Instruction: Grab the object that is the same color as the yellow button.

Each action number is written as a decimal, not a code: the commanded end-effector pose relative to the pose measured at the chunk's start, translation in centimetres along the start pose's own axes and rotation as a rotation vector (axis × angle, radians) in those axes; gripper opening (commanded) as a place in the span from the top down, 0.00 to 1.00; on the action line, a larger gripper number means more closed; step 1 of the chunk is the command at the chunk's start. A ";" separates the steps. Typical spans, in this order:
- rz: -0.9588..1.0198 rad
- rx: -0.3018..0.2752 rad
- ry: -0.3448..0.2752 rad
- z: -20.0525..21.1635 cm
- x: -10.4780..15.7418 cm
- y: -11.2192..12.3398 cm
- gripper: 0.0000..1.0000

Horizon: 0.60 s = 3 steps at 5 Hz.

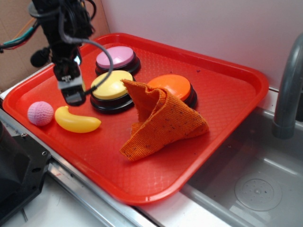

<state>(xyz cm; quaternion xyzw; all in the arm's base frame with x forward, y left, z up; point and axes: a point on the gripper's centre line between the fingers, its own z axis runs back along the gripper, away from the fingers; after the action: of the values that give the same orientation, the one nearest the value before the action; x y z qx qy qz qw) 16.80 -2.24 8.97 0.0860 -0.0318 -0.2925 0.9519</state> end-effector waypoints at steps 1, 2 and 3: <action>-0.079 -0.049 -0.016 -4.3 -2.0 -1.5 0.00; -0.078 -0.076 -0.022 -5.5 -2.1 -1.8 0.00; -0.058 -0.091 -0.049 -6.7 -2.1 -1.9 0.00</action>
<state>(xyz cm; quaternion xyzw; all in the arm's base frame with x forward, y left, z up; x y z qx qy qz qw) 14.66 -1.58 1.87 0.0346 -0.0368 -0.3162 0.9473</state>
